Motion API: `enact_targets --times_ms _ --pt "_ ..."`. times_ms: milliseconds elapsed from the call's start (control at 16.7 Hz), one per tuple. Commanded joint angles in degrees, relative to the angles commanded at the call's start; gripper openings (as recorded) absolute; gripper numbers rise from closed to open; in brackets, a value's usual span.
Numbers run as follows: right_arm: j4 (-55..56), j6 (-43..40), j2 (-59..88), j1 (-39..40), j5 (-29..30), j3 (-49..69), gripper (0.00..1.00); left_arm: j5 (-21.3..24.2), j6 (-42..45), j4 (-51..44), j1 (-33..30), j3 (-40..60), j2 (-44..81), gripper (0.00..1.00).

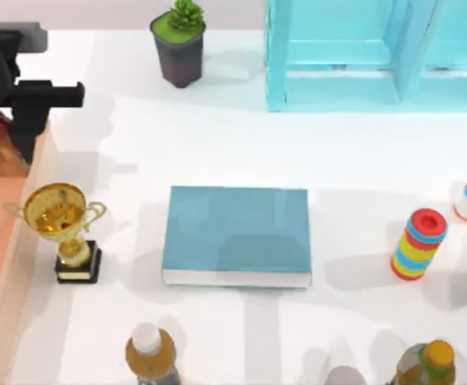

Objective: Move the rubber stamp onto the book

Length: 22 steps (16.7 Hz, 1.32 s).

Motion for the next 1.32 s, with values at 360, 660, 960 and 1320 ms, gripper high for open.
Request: enact_targets --times_ms 360,660,960,1320 --pt "0.0 0.0 0.0 0.0 0.0 0.0 1.0 0.9 0.2 1.1 -0.1 2.2 1.8 0.0" --pt "0.0 0.0 0.0 0.0 0.0 0.0 1.0 2.0 -7.9 5.0 -7.7 9.4 10.2 0.0" --pt "0.0 0.0 0.0 0.0 0.0 0.0 1.0 0.7 -23.1 8.3 -23.3 13.6 20.1 0.0" --pt "0.0 0.0 0.0 0.0 0.0 0.0 1.0 0.1 -29.8 9.2 -30.1 14.4 23.7 0.0"
